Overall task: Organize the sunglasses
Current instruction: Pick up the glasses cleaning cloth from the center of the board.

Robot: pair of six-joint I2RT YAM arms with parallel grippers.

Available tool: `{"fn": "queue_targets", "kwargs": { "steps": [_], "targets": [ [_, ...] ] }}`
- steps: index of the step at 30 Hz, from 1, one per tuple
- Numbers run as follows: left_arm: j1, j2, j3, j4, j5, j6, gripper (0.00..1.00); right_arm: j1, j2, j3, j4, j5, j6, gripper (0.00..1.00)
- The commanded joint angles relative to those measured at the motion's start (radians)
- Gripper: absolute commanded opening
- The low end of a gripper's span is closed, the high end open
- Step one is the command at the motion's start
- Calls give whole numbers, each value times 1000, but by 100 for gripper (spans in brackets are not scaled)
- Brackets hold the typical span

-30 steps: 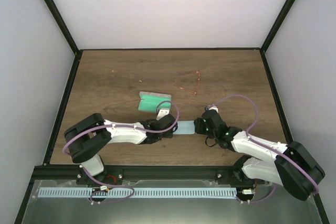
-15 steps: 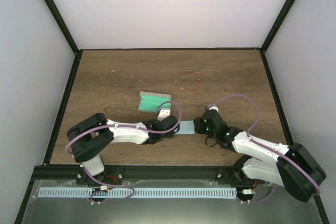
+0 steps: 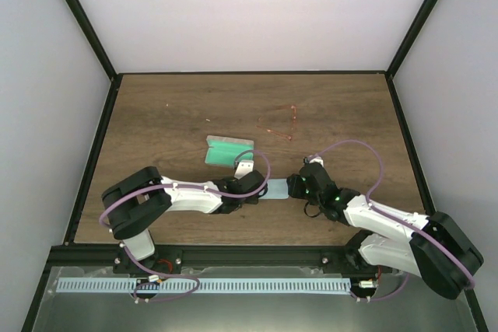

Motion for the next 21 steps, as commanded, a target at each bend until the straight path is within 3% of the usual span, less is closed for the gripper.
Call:
{"fn": "queue_targets", "kwargs": {
  "steps": [1,9,21],
  "targets": [
    [-5,47,-5,-39,45,-2,12,9,-8,20,-2,27,-5,48],
    [-5,46,-6,-45,35,1,4,9,-6,20,0,27,-5,48],
    [-5,11,-15,-53,11,2,4,45,121,66,-17,30,-13,48]
  ]
}}
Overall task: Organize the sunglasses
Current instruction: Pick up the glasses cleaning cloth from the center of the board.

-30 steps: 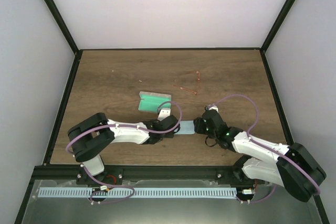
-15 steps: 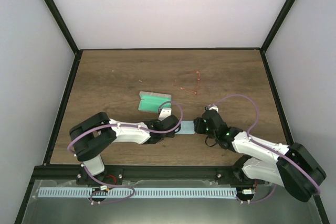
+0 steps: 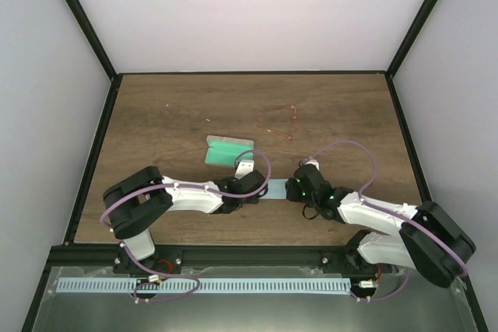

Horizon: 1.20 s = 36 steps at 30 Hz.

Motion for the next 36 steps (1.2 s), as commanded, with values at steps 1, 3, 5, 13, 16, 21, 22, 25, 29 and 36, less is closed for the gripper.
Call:
{"fn": "queue_targets", "kwargs": {
  "steps": [1,3,5,13,16,21,22,25,29,36],
  "targets": [
    [-5,2,-19,-63,19,-3,4,24,65,64,-16,29,-8,48],
    [-5,-1,-18,-61,20,-1,4,27,91,71,-16,28,-8,48],
    [-7,-6,-20,-60,20,-1,4,30,105,75,-11,24,-11,47],
    [-7,-9,-21,-57,21,2,4,31,124,83,12,-6,-24,40],
    [-7,-5,-19,-56,23,4,4,32,132,80,27,-22,-31,39],
    [-6,-2,-15,-55,23,7,4,32,159,86,41,-39,-41,39],
    [-6,-3,-16,-55,24,7,4,32,164,87,46,-42,-43,38],
    [-7,-6,-20,-53,22,6,4,32,170,85,53,-50,-45,38],
    [-7,-9,-21,-52,21,5,4,34,175,86,52,-51,-46,29],
    [-6,-8,-16,-55,19,8,4,36,170,89,47,-53,-47,20]
  ]
}}
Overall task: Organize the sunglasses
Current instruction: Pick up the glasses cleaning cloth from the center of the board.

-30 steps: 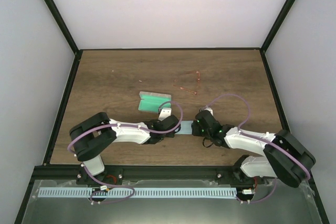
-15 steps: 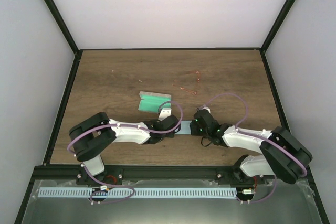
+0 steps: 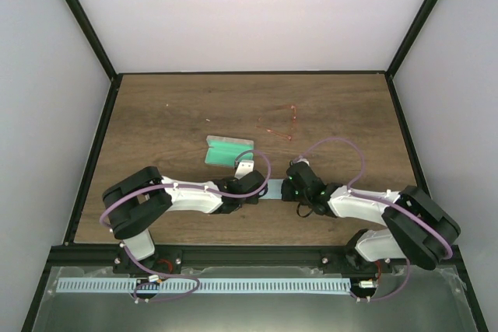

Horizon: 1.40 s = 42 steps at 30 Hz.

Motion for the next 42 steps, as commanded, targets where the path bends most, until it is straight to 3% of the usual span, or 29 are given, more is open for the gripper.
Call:
{"fn": "queue_targets", "kwargs": {
  "steps": [1,15,30,42],
  "targets": [
    [-6,-3,-15,-50,19,5,4,13,5,32,-10,0,-3,19],
    [-6,3,-10,-48,21,6,4,16,3,35,-15,7,-2,1],
    [-6,-78,-19,-57,-30,11,4,27,-112,21,-15,-1,-7,1],
    [-4,-93,24,-108,-123,7,4,35,-52,67,10,-33,-23,1]
  ]
}}
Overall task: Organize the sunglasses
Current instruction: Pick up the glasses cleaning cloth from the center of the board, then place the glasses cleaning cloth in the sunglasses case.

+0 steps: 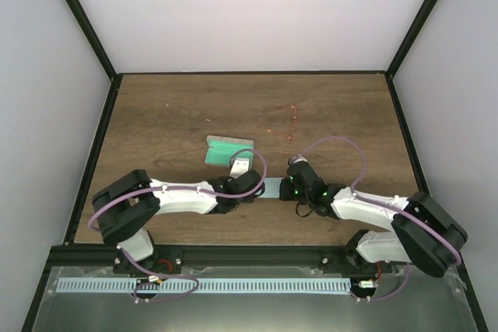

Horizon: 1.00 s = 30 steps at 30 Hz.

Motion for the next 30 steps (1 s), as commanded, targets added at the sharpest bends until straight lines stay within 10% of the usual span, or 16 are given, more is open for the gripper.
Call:
{"fn": "queue_targets", "kwargs": {
  "steps": [1,30],
  "targets": [
    [-2,-10,40,-30,-69,2,4,13,27,71,27,-11,-24,1],
    [148,-8,57,34,-249,94,4,15,356,422,56,-44,-119,1]
  ]
}}
